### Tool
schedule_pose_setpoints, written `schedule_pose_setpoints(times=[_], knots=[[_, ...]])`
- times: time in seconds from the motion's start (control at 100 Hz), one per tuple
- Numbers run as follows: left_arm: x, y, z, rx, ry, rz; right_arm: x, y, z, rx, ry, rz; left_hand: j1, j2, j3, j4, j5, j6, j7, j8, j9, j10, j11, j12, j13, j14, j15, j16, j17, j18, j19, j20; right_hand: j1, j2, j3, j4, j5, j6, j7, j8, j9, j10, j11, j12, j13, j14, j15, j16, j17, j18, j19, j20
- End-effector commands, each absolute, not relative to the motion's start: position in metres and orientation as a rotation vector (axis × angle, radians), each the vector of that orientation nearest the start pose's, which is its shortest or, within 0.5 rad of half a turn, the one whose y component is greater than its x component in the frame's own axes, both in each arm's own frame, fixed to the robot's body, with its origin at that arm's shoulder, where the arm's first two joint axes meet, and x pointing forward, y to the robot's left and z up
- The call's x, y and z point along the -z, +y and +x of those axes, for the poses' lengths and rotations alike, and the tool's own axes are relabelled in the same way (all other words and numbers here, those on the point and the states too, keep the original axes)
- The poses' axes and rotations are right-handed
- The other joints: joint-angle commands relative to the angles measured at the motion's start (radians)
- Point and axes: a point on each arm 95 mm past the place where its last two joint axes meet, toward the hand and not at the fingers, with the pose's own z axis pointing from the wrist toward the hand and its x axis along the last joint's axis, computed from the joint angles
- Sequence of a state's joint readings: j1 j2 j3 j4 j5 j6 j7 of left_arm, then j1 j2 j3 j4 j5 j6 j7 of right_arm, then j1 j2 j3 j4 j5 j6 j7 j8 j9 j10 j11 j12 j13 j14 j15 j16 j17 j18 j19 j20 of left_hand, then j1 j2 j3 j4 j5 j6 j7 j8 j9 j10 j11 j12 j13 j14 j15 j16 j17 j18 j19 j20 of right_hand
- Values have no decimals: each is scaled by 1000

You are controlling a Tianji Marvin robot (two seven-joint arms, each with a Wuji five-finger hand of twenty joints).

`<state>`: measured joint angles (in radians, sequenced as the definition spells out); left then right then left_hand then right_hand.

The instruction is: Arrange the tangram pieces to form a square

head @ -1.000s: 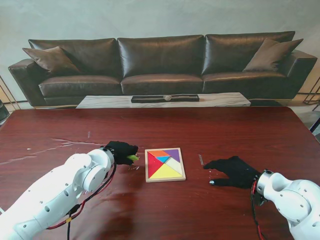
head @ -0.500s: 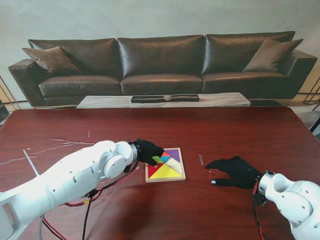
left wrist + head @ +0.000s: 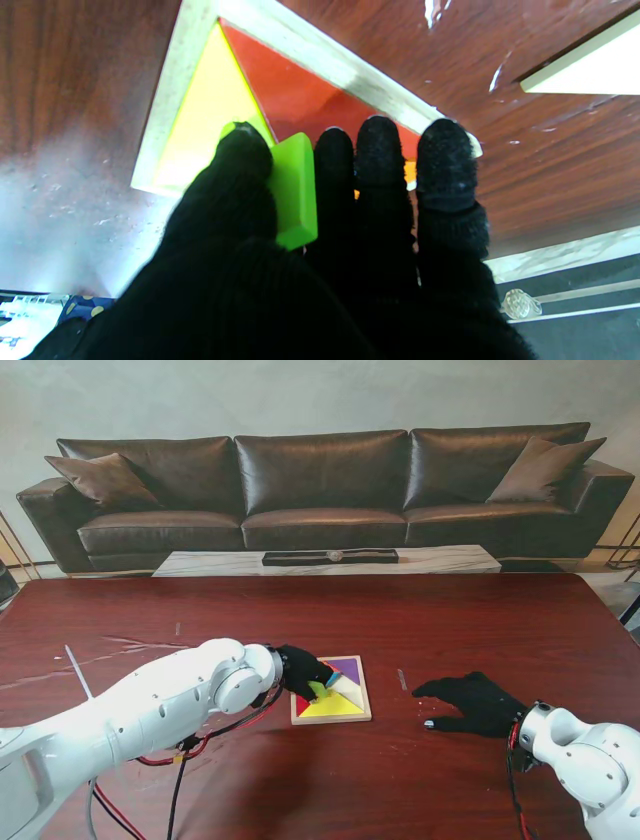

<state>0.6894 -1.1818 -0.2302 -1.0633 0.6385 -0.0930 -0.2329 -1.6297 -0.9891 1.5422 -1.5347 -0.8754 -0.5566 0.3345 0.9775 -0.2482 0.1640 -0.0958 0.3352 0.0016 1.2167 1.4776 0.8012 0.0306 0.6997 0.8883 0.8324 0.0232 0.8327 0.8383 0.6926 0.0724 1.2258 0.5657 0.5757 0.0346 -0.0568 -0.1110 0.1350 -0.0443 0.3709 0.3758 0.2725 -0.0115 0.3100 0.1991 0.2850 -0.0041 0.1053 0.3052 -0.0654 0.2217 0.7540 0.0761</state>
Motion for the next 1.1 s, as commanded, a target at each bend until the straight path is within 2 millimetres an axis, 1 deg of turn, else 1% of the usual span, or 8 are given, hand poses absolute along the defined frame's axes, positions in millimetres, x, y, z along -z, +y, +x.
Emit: schedule_pose_setpoints(times=[0.0,0.13,0.24,0.34,0.41,0.56,0.79,1.09], knots=[[337,-138,506,1191,2309,-867,325,-113,384,-1448,1934,1208,6,-2,71,49,-21,-17,22,-12,-35,-11,-17,24,-28,3,-4,13,-4,-13,7,16,3,26,6,24,-41,-9,-8,2,-7,-12,-6,-5,-4,-22,3,-5,-18,10,-1,-21],[340,-138,507,1182,2312,-874,325,-113,385,-1449,1934,1207,-1,-5,78,45,-36,-1,9,-41,-53,-2,-29,17,-35,4,-7,12,-10,-13,6,16,3,25,6,23,-41,-10,-7,2,-4,-11,-5,-5,-3,-23,4,-5,-18,10,-1,-21],[342,-138,507,1166,2324,-871,325,-112,385,-1450,1936,1207,-10,-5,83,41,-61,19,3,-102,-84,8,-44,-5,-51,5,-16,9,-28,-8,4,22,3,26,6,24,-41,-9,-7,2,-4,-11,-5,-5,-1,-22,4,-5,-18,10,-1,-21],[343,-138,508,1160,2328,-873,325,-111,385,-1451,1938,1206,-8,0,70,42,-92,51,2,-194,-129,24,-59,-52,-63,4,-28,2,-38,-7,-1,25,4,25,6,24,-42,-10,-6,2,-3,-10,-5,-5,-1,-22,4,-5,-17,10,-1,-21],[343,-138,509,1153,2328,-876,325,-111,385,-1451,1940,1206,-6,12,44,49,-133,86,-14,-284,-191,43,-75,-176,-88,6,-50,-11,-57,-5,-11,31,4,25,6,24,-42,-10,-6,2,-3,-10,-5,-5,1,-21,5,-5,-17,10,-1,-21],[343,-138,509,1159,2317,-873,326,-110,385,-1451,1942,1208,-21,23,41,51,-156,128,-92,-369,-257,71,-122,-221,-118,7,-75,-24,-72,-6,-20,33,4,25,6,24,-41,-11,-5,2,-1,-9,-5,-5,3,-20,5,-4,-17,11,-1,-21],[343,-138,511,1174,2294,-866,327,-110,385,-1451,1942,1212,-50,50,47,55,-163,166,-232,-464,-326,106,-201,-292,-154,13,-118,-49,-90,-4,-33,40,3,26,6,24,-39,-8,-4,2,1,-8,-3,-3,11,-16,10,-1,-18,15,-2,-22],[340,-139,514,1203,2251,-857,328,-111,384,-1444,1941,1224,-82,83,61,60,-154,181,-355,-562,-386,128,-263,-355,-187,21,-152,-73,-119,3,-51,50,3,27,6,24,-40,-8,-4,2,2,-4,-3,-3,11,-13,8,1,-19,14,-3,-22]])
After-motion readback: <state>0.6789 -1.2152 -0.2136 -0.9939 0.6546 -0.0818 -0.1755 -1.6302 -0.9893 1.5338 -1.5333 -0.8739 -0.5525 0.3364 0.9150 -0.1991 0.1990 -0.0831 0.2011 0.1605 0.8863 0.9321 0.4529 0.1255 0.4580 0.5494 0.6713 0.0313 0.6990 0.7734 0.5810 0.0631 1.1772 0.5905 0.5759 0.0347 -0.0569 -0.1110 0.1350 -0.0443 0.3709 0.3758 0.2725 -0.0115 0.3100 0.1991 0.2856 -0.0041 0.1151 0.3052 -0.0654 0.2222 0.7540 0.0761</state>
